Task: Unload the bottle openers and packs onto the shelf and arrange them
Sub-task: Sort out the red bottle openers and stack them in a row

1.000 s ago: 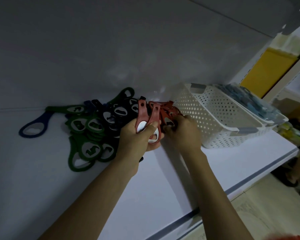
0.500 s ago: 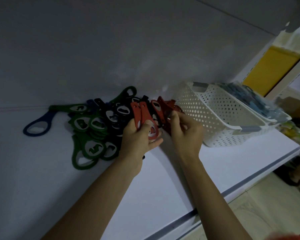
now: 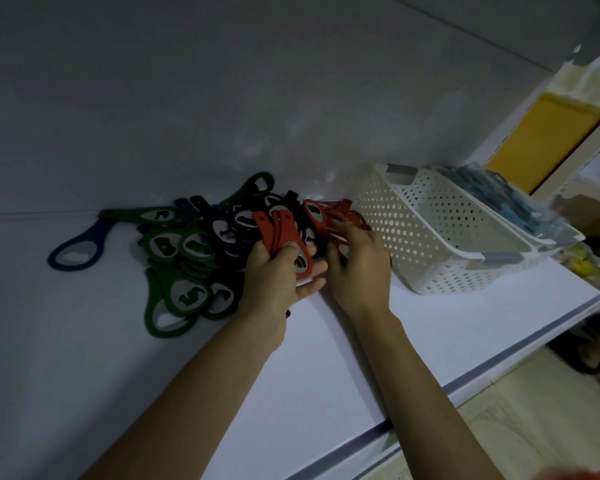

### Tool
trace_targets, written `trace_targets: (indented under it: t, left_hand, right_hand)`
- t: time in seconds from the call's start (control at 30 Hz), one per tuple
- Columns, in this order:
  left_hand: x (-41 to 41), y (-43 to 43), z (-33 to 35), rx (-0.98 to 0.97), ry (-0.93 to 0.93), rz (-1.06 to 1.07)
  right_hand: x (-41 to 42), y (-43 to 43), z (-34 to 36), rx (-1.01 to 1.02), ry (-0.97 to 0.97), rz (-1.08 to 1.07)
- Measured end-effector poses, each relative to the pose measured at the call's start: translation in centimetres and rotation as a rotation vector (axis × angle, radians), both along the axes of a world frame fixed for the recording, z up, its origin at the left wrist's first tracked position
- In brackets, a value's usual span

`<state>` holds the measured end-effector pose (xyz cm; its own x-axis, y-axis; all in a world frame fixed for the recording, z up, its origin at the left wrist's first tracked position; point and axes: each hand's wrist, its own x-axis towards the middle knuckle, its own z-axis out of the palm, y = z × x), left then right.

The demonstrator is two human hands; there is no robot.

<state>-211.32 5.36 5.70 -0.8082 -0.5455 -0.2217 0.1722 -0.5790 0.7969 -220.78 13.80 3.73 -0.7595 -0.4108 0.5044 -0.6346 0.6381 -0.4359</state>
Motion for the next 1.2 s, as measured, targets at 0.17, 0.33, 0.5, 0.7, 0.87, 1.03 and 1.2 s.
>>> trace_targets:
  t: [0.17, 0.33, 0.5, 0.7, 0.87, 1.03, 1.2]
  left_hand:
    - [0.2, -0.2, -0.1, 0.103, -0.020, 0.005]
    - [0.3, -0.2, 0.0, 0.132, -0.021, -0.057]
    - [0.4, -0.3, 0.1, 0.136, -0.012, -0.058]
    - [0.4, -0.3, 0.0, 0.158, -0.002, -0.046]
    - [0.2, -0.4, -0.2, 0.162, -0.016, -0.055]
    - [0.3, -0.4, -0.2, 0.155, -0.024, -0.065]
    - [0.3, -0.2, 0.0, 0.056, -0.035, -0.137]
  right_hand:
    - [-0.5, -0.1, -0.4, 0.300, 0.031, -0.067]
    - [-0.2, -0.3, -0.3, 0.175, 0.013, -0.003]
    - [-0.2, -0.3, -0.5, 0.188, 0.023, 0.097]
    - [0.0, 0.0, -0.1, -0.317, -0.059, -0.015]
    - [-0.4, 0.4, 0.5, -0.755, -0.263, -0.093]
    - [-0.9, 0.7, 1.2, -1.119, -0.502, -0.108]
    - [-0.3, 0.5, 1.3, -1.043, -0.612, 0.135]
